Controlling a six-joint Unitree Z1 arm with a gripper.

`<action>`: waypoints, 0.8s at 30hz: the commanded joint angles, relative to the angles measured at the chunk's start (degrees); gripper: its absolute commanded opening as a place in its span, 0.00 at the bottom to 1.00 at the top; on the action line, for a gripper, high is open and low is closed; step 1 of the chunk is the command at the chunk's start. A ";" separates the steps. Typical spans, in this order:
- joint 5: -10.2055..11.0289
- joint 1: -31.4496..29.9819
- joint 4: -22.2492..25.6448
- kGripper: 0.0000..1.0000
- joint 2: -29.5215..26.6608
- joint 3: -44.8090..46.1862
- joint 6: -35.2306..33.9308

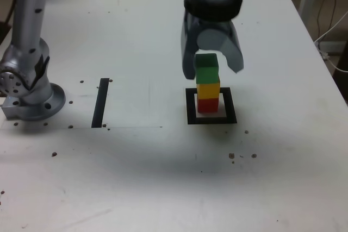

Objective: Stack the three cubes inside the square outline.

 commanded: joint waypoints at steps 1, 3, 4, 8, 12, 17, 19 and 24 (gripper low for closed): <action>0.38 -0.07 0.91 0.99 -2.11 -0.26 -0.20; 0.63 -0.10 1.61 0.99 -4.00 0.04 -0.30; 0.72 -0.10 1.93 0.99 -4.99 0.27 -0.32; 1.13 -0.10 2.70 0.99 -8.71 2.08 -0.32; 1.44 -0.06 2.41 0.99 -11.87 6.44 -0.43; 1.47 0.23 -0.70 0.99 -15.65 16.08 -0.59; 0.64 0.36 -3.75 0.99 -16.85 21.09 -0.61; -2.45 0.60 -12.70 0.99 -18.78 33.71 -0.66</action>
